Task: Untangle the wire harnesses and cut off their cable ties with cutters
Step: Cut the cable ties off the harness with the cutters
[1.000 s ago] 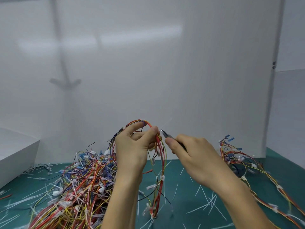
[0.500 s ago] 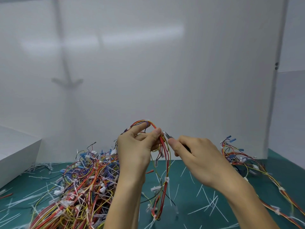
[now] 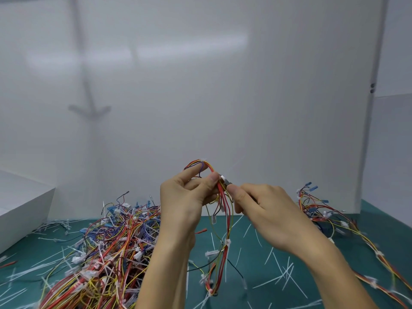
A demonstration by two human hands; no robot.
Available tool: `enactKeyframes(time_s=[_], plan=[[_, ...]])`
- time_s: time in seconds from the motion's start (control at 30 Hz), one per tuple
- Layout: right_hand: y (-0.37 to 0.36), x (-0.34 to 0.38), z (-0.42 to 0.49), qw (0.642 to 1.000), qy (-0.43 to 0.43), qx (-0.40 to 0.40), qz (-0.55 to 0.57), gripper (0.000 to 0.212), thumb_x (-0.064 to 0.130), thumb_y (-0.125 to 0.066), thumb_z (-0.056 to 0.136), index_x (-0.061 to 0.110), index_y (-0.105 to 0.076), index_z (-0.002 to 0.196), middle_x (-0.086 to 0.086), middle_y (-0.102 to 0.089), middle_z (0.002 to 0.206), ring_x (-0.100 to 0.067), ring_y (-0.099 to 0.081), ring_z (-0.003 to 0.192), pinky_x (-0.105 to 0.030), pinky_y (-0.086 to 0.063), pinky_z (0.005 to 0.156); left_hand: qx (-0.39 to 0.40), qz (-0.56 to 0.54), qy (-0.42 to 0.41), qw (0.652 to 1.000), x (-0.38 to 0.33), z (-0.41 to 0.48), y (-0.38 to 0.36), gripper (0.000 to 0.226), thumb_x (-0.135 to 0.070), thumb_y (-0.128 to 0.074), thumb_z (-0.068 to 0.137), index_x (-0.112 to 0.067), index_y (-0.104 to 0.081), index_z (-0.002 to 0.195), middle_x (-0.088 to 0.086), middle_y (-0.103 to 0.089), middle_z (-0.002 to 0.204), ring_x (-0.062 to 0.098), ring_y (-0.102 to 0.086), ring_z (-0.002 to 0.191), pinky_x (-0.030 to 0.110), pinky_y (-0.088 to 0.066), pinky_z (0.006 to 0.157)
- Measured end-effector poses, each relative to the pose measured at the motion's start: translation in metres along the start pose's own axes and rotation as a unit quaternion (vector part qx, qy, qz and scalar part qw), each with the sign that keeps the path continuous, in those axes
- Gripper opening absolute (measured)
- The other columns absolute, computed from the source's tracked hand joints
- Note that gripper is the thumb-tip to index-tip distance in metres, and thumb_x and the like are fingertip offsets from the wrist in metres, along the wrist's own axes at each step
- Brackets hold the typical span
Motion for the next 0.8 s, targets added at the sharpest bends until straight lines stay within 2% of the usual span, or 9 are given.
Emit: enactKeyframes(time_s=[0.17, 0.27, 0.5, 0.63, 0.73, 0.8], plan=[[0.0, 0.001, 0.001, 1.0, -0.01, 0.0, 0.024, 0.072, 0.076, -0.019, 0.079, 0.016, -0.056, 0.062, -0.008, -0.057, 0.059, -0.019, -0.049, 0.056, -0.038, -0.042, 0.061, 0.013, 0.036, -0.027, 0.999, -0.002, 0.002, 0.0, 0.039, -0.005, -0.074, 0.082, -0.007, -0.062, 0.119, 0.003, -0.077, 0.072, 0.009, -0.072, 0.063, 0.018, -0.055, 0.061], [0.001, 0.001, 0.0, 0.999, -0.02, -0.003, 0.051, 0.073, 0.075, -0.022, 0.079, 0.015, -0.06, 0.063, -0.008, -0.055, 0.055, -0.021, -0.051, 0.053, -0.041, -0.048, 0.064, 0.032, 0.05, -0.04, 0.997, -0.004, 0.002, -0.001, 0.044, -0.004, -0.074, 0.083, -0.006, -0.06, 0.124, 0.002, -0.078, 0.078, 0.01, -0.073, 0.07, 0.018, -0.056, 0.064], [0.003, 0.002, 0.0, 0.995, -0.031, -0.007, 0.092, 0.071, 0.072, -0.028, 0.082, 0.013, -0.061, 0.061, -0.018, -0.057, 0.06, -0.032, -0.056, 0.059, -0.046, -0.053, 0.064, 0.046, 0.062, -0.06, 0.995, -0.008, 0.002, -0.001, 0.042, -0.002, -0.074, 0.082, -0.012, -0.062, 0.12, 0.001, -0.078, 0.08, 0.008, -0.072, 0.073, 0.017, -0.055, 0.066], [0.002, 0.002, 0.0, 0.993, -0.035, 0.007, 0.111, 0.068, 0.067, -0.033, 0.089, 0.011, -0.063, 0.063, -0.013, -0.056, 0.056, -0.027, -0.053, 0.053, -0.044, -0.052, 0.063, 0.045, 0.07, -0.069, 0.994, -0.01, 0.001, -0.001, 0.044, -0.004, -0.075, 0.081, -0.014, -0.062, 0.122, 0.001, -0.078, 0.08, 0.008, -0.072, 0.074, 0.02, -0.057, 0.068], [0.001, 0.001, 0.0, 0.991, -0.041, 0.016, 0.124, 0.066, 0.063, -0.036, 0.091, 0.011, -0.064, 0.063, 0.0, -0.053, 0.049, -0.012, -0.05, 0.047, -0.036, -0.049, 0.059, 0.047, 0.073, -0.07, 0.994, -0.011, 0.002, -0.002, 0.048, -0.003, -0.074, 0.081, -0.009, -0.06, 0.126, 0.0, -0.078, 0.08, 0.007, -0.072, 0.073, 0.021, -0.058, 0.068], [0.001, 0.001, 0.0, 0.988, -0.046, 0.025, 0.147, 0.063, 0.059, -0.038, 0.094, 0.011, -0.064, 0.063, 0.002, -0.052, 0.047, -0.012, -0.05, 0.045, -0.032, -0.047, 0.054, 0.047, 0.072, -0.069, 0.994, -0.01, 0.002, -0.002, 0.049, -0.001, -0.074, 0.082, -0.007, -0.059, 0.128, 0.0, -0.078, 0.08, 0.007, -0.072, 0.073, 0.02, -0.057, 0.068]])
Point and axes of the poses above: each hand's wrist, its own z-axis towards the middle knuckle, its own y-axis out of the back of the hand, x = y × z, the point moved 4 cm from there along z, towards the middle knuckle
